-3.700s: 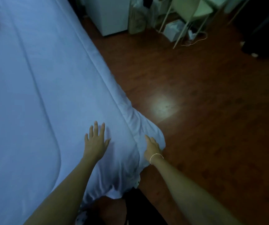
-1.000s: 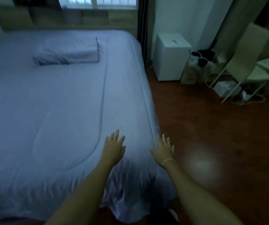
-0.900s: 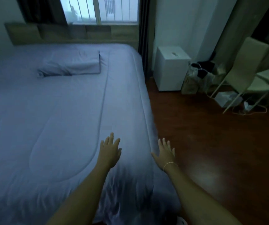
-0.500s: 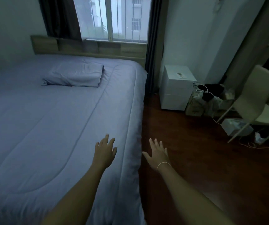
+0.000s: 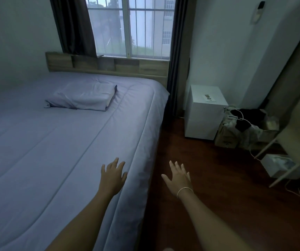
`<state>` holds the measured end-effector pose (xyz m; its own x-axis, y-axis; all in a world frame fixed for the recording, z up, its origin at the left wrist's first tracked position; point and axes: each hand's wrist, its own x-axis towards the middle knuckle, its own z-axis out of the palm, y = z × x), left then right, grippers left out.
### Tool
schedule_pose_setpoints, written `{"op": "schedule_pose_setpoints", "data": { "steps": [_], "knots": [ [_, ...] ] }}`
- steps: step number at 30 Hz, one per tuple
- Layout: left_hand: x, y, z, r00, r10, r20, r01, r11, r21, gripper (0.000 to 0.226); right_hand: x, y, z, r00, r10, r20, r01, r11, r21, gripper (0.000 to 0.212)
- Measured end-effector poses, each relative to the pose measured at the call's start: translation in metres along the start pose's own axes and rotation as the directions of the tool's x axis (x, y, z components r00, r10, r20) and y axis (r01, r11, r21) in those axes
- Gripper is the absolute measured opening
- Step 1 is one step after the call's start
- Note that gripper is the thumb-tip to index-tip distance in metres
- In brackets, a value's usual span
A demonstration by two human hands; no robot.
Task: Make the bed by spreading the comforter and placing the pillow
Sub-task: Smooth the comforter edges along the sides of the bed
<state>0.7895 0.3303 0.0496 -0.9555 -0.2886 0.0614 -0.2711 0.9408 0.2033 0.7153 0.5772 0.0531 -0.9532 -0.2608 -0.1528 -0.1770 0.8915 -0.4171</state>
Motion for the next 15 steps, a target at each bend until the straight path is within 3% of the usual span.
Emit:
{"op": "schedule_pose_setpoints", "data": {
  "steps": [8, 15],
  "knots": [
    [0.18, 0.047, 0.021, 0.997, -0.055, -0.061, 0.049, 0.995, -0.089, 0.05, 0.181, 0.03, -0.062, 1.0, -0.006, 0.02, 0.006, 1.0, -0.003, 0.064],
    [0.329, 0.108, 0.013, 0.982, -0.021, -0.187, -0.002, 0.993, -0.122, 0.038, 0.318, 0.03, -0.116, 0.994, -0.069, -0.079, 0.076, 0.993, 0.088, 0.055]
  ]
}}
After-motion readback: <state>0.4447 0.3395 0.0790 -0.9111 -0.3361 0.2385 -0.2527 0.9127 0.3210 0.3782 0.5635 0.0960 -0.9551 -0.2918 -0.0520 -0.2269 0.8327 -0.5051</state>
